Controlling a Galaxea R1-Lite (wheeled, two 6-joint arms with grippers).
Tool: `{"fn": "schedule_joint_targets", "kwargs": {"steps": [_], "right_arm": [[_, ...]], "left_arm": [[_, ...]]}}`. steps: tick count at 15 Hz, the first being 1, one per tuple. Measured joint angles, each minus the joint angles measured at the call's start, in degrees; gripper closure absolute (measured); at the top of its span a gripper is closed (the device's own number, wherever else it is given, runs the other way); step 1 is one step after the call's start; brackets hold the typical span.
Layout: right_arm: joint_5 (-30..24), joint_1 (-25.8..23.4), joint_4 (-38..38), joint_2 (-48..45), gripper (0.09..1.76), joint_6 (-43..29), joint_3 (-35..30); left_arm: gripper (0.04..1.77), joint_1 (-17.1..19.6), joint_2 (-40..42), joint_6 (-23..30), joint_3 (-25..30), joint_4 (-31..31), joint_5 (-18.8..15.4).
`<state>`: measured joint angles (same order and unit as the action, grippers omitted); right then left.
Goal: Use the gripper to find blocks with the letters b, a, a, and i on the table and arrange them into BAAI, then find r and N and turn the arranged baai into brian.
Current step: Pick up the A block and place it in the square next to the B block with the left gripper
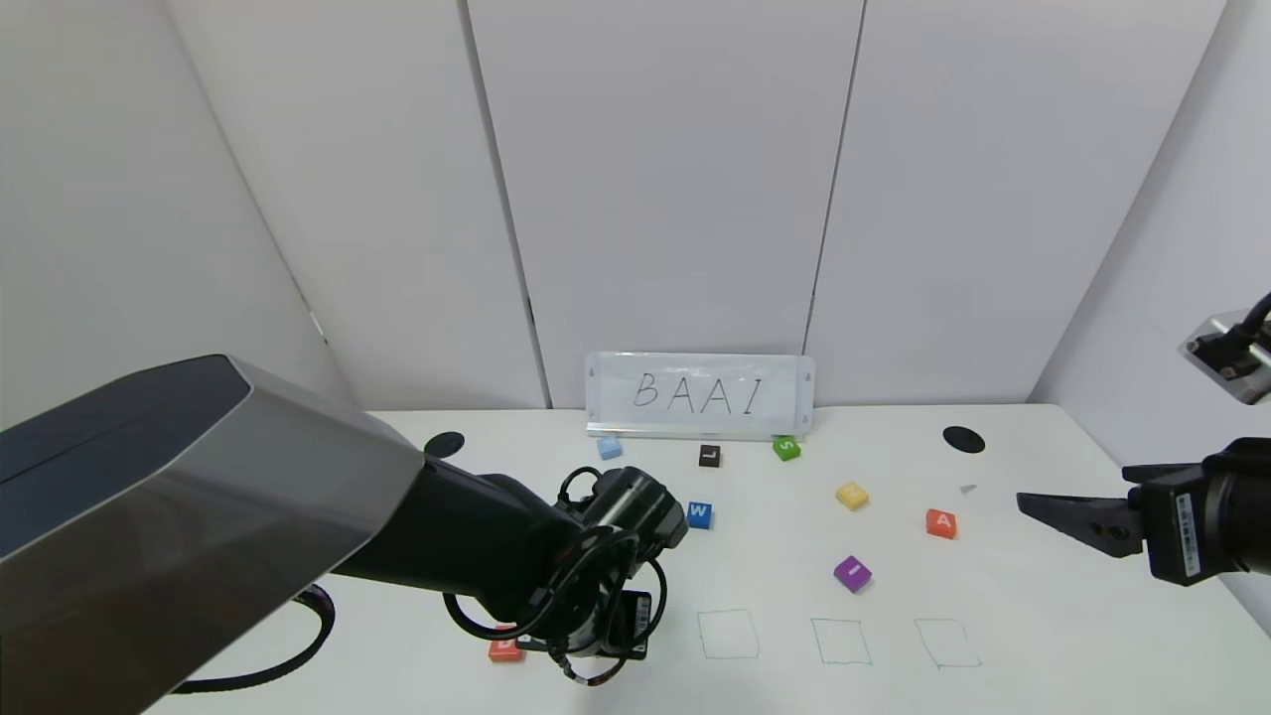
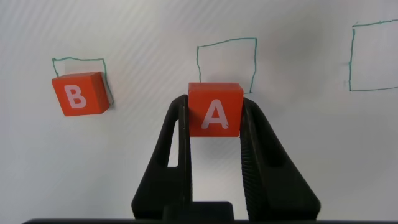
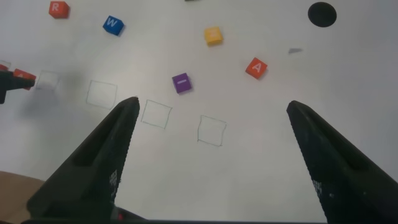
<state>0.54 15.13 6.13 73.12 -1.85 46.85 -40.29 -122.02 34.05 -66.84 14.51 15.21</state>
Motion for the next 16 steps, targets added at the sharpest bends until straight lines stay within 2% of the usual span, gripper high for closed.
{"fn": "schedule_joint_targets", "kwargs": {"steps": [2, 11, 14, 16], "right_arm": [[0.0, 0.2, 0.0, 0.0, 0.14, 0.0, 0.0], [0.0, 0.3, 0.0, 0.0, 0.14, 0.0, -0.1], [0.0, 0.8, 0.0, -0.1, 0.14, 0.0, -0.2], [0.0, 1.0, 0.0, -0.1, 0.14, 0.0, -0.3]], "left_arm": [[1.30, -0.3, -0.2, 0.8, 1.7, -6.0, -0.4], [1.30, -0.5, -0.7, 1.0, 3.0, -6.7, -0.4], [1.30, -1.8, -2.6, 5.7, 2.8, -10.2, 0.4], [1.30, -2.3, -4.1, 6.5, 2.3, -10.5, 0.5]]}}
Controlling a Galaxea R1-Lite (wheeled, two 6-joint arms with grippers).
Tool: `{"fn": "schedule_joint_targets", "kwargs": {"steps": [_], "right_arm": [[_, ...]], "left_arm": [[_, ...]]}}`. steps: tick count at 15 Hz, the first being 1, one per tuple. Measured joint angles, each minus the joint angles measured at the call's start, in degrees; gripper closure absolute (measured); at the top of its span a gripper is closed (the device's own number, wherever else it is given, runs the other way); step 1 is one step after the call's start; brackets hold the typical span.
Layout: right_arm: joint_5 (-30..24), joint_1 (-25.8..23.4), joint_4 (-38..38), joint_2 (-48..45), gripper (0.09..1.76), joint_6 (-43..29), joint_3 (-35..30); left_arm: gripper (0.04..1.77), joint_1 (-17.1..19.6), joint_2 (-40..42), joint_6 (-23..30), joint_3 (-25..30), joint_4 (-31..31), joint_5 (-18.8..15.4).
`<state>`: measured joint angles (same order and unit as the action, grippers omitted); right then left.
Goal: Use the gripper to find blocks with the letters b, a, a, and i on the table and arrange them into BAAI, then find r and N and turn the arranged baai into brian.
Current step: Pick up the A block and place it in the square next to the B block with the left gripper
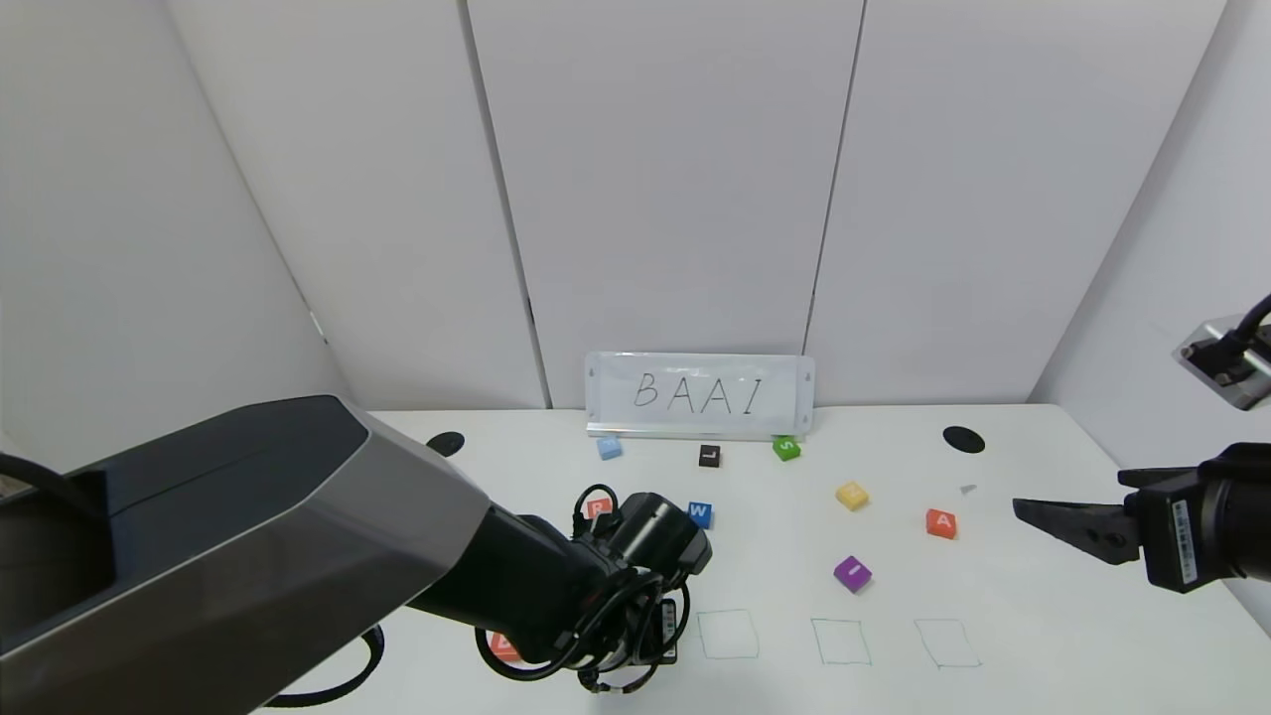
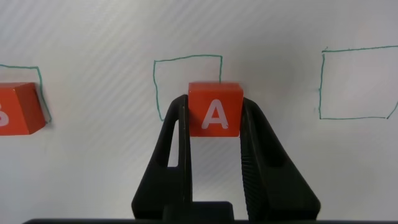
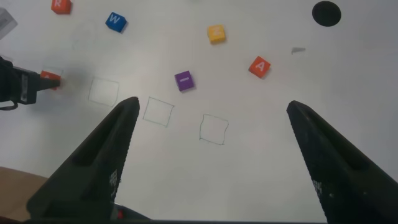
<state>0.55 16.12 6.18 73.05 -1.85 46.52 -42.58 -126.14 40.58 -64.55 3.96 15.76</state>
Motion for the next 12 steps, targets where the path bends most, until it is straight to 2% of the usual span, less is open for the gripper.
{"fn": "schedule_joint_targets", "kwargs": {"steps": [12], "right_arm": [[0.1, 0.2, 0.1, 0.0, 0.14, 0.0, 0.0]], "left_arm": [[1.30, -0.1, -1.5, 0.1, -0.1, -0.2, 0.3]]}}
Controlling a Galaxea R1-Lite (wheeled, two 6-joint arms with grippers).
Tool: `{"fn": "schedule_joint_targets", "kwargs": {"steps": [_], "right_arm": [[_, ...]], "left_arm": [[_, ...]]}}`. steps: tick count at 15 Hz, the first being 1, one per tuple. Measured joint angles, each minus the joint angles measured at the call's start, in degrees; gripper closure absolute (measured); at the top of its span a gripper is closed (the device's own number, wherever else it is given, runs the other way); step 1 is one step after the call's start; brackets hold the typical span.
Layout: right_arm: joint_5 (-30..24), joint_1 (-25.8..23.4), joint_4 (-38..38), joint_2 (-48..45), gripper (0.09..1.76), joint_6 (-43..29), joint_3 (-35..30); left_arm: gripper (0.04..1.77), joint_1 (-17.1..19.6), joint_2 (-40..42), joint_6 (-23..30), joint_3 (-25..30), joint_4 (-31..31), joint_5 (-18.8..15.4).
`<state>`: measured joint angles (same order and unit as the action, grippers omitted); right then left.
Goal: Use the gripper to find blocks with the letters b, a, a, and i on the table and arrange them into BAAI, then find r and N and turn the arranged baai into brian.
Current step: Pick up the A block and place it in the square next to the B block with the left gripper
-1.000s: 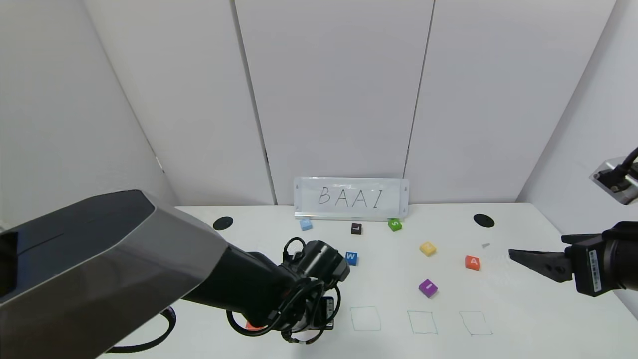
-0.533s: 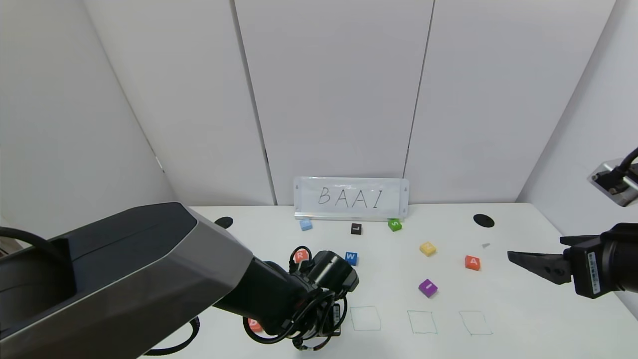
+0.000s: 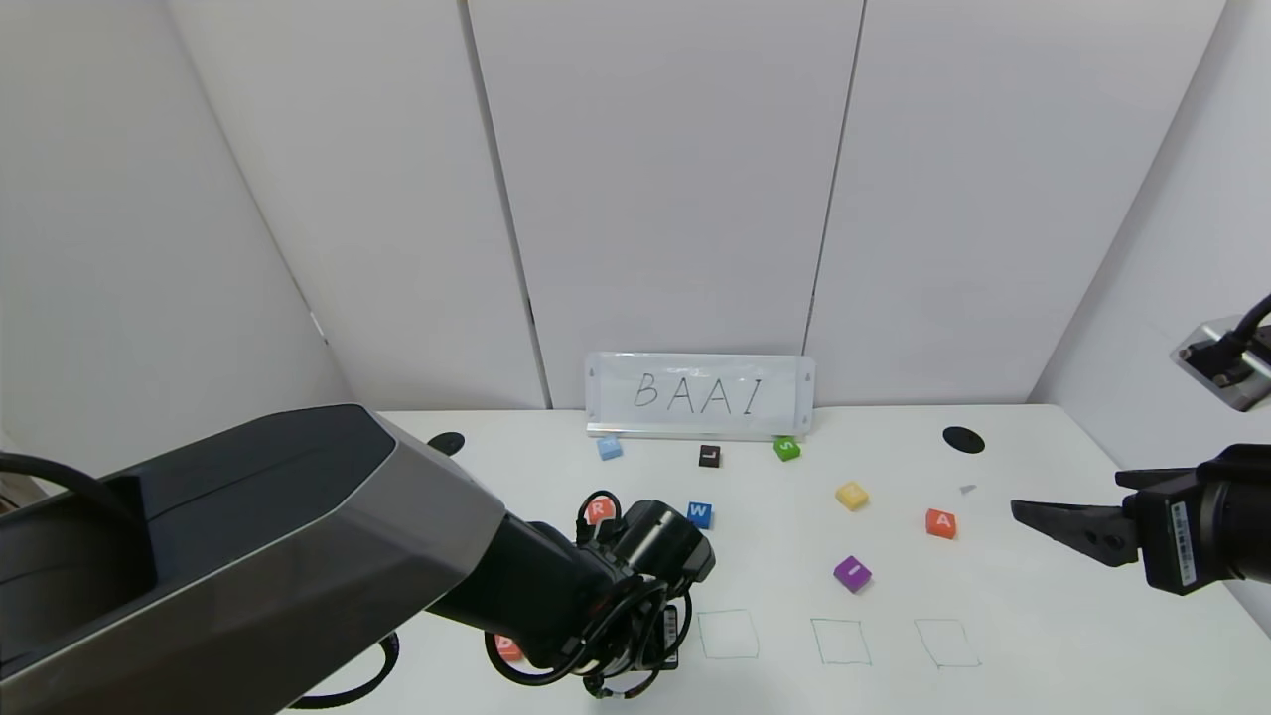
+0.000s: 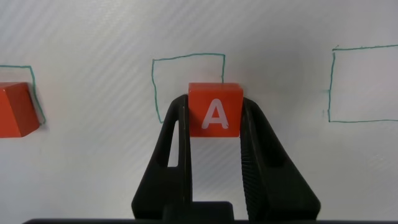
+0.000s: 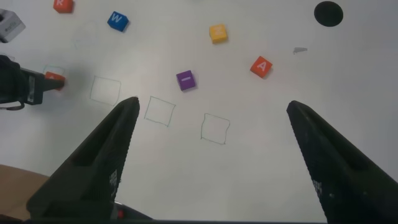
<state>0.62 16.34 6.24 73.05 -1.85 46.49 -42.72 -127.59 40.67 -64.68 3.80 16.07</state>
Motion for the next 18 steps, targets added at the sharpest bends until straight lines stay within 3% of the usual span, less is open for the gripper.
{"fn": "schedule_joint_targets", "kwargs": {"steps": [18], "right_arm": [[1.0, 1.2, -0.1, 0.0, 0.14, 0.0, -0.4]], "left_arm": [[1.30, 1.8, 1.2, -0.4, 0.6, 0.2, 1.3]]}}
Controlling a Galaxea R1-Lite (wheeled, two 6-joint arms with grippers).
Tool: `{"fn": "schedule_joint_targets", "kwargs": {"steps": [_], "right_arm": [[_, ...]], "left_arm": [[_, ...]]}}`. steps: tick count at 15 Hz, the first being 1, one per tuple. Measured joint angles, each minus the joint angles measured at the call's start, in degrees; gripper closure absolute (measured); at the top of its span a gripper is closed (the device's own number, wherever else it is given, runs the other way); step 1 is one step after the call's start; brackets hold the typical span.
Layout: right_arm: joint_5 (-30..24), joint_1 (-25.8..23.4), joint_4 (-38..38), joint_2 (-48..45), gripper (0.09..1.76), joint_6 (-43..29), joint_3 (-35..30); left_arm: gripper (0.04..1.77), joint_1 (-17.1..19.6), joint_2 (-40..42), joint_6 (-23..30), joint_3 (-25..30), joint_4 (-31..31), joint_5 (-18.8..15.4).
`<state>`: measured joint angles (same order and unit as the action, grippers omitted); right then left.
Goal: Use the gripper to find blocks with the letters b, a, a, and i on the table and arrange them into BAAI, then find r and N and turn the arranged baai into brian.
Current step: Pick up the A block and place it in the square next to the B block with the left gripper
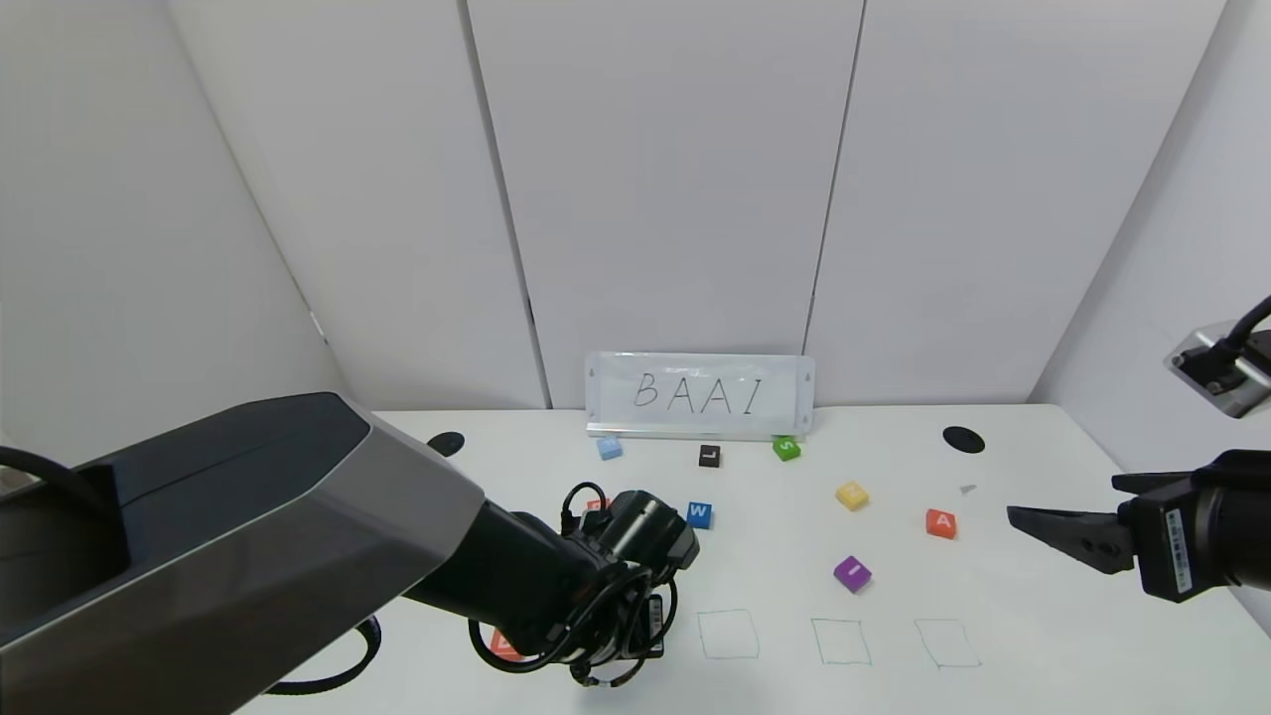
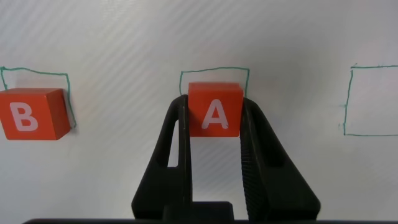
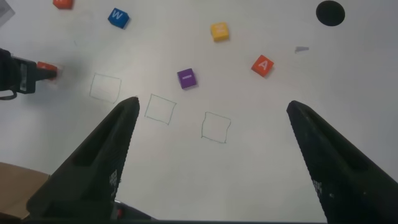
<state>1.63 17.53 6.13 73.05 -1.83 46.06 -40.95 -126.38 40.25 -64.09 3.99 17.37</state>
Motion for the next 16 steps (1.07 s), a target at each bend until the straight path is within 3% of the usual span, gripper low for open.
{"fn": "schedule_joint_targets", "kwargs": {"steps": [16], "right_arm": [[0.0, 0.0, 0.0, 0.0, 0.14, 0.0, 0.0]], "left_arm": [[1.30, 0.0, -0.1, 0.0, 0.0, 0.0, 0.0]]}}
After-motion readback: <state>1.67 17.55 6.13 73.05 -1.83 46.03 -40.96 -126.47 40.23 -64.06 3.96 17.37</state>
